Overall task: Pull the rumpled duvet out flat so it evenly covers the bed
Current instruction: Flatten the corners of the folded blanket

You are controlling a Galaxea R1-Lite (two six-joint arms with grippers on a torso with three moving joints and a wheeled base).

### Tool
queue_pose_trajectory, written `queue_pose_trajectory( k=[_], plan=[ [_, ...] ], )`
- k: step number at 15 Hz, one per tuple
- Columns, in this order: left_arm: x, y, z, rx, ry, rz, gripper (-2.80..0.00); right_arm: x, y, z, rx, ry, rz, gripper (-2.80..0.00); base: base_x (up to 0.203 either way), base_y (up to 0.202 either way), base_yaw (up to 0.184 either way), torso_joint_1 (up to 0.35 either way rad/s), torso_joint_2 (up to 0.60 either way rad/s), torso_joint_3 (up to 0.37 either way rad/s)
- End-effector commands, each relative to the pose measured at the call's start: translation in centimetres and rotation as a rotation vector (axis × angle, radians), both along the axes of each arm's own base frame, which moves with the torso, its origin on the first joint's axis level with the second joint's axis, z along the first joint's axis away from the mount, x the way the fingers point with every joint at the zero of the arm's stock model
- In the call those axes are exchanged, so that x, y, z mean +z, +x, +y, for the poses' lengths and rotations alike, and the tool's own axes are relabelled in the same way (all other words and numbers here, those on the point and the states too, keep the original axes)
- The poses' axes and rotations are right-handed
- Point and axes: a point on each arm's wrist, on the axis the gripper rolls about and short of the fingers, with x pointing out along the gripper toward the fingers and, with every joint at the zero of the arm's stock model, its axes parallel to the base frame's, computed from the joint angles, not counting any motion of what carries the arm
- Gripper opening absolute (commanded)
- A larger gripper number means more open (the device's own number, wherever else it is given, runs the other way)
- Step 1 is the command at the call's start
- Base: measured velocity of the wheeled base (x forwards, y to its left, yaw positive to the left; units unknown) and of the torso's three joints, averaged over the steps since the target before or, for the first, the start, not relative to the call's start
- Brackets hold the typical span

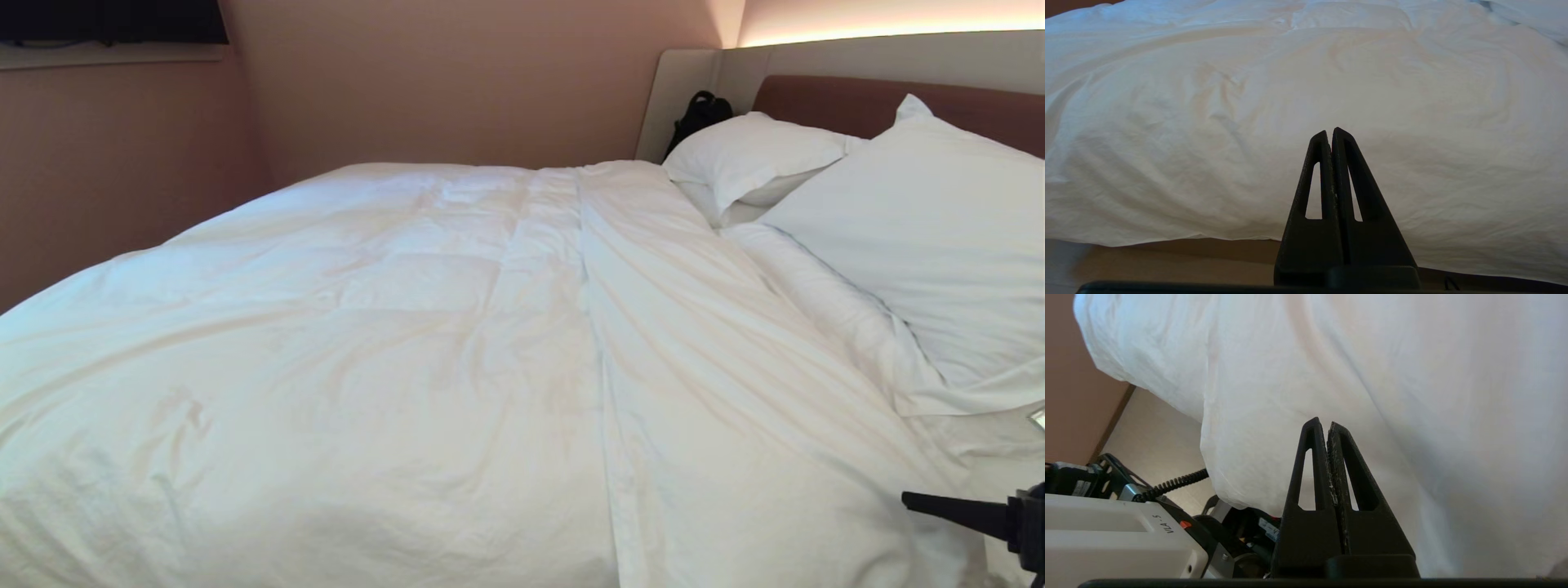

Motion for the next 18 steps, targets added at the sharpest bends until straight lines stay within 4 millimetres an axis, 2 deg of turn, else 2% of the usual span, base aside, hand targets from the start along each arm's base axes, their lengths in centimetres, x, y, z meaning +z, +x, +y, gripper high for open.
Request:
queue_pose_trajectory(
  k=[1,2,5,9,15,18],
  plan=[
    [0.0,0.0,0.0,0.001,-0.001,0.0,-2.8,-1.2,1.3,-0.6,0.019,0.048,0.041,-2.8,0.0,0.0,0.0,0.0,0.0,0.0],
    [0.0,0.0,0.0,0.001,-0.001,0.0,-2.8,-1.4,1.4,-0.7,0.019,0.052,0.048,-2.8,0.0,0.0,0.0,0.0,0.0,0.0],
    [0.0,0.0,0.0,0.001,-0.001,0.0,-2.8,-3.5,1.8,-1.0,0.009,0.087,0.147,-2.8,0.0,0.0,0.0,0.0,0.0,0.0],
    [0.0,0.0,0.0,0.001,-0.001,0.0,-2.8,-5.0,-0.2,0.2,-0.024,0.01,0.264,-2.8,0.0,0.0,0.0,0.0,0.0,0.0],
    [0.0,0.0,0.0,0.001,-0.001,0.0,-2.8,-7.3,-3.0,2.0,-0.048,-0.066,0.285,-2.8,0.0,0.0,0.0,0.0,0.0,0.0],
    [0.0,0.0,0.0,0.001,-0.001,0.0,-2.8,-8.1,-2.9,1.8,-0.064,-0.099,0.308,-2.8,0.0,0.0,0.0,0.0,0.0,0.0]
  ],
)
